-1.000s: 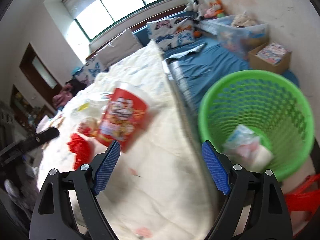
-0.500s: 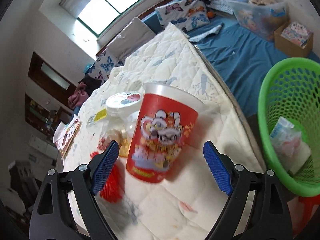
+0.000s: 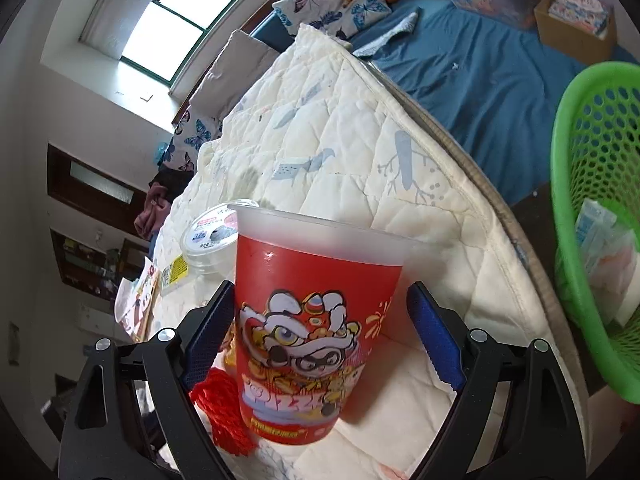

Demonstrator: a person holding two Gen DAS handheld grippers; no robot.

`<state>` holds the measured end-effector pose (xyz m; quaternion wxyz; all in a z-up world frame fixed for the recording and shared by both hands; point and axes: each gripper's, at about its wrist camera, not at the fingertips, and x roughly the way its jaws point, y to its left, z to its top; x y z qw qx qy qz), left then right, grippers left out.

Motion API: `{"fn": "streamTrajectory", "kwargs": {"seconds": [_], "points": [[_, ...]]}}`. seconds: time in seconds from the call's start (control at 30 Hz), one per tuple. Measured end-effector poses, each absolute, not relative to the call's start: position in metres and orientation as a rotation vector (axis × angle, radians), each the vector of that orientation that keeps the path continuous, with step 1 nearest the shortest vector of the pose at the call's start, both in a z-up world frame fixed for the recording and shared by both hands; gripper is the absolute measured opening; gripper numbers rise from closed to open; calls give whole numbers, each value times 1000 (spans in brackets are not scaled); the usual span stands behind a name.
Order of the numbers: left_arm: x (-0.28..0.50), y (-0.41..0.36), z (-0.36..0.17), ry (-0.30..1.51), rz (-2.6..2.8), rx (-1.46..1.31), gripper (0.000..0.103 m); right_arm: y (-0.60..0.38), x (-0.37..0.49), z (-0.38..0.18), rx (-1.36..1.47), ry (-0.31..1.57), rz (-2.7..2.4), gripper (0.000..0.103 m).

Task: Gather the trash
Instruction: 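Grasp the red snack cup with the right gripper while the left grasps the red mesh net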

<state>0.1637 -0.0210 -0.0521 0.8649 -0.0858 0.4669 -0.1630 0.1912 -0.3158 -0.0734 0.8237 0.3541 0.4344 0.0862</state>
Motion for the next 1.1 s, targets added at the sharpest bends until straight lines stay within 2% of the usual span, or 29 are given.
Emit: {"fn": "streamTrajectory", "kwargs": {"seconds": [0.17, 0.9, 0.97, 1.1], "points": [[172, -30, -58, 1002, -334, -178, 67, -315, 194, -74, 779, 926, 233, 76], [197, -63, -75, 1042, -365, -160, 64, -333, 139, -35, 680, 801, 232, 74], [198, -65, -77, 1042, -366, -159, 61, -337, 133, -31, 665, 789, 220, 74], [197, -66, -78, 1047, -382, -170, 44, -346, 125, -26, 646, 768, 195, 74]]}}
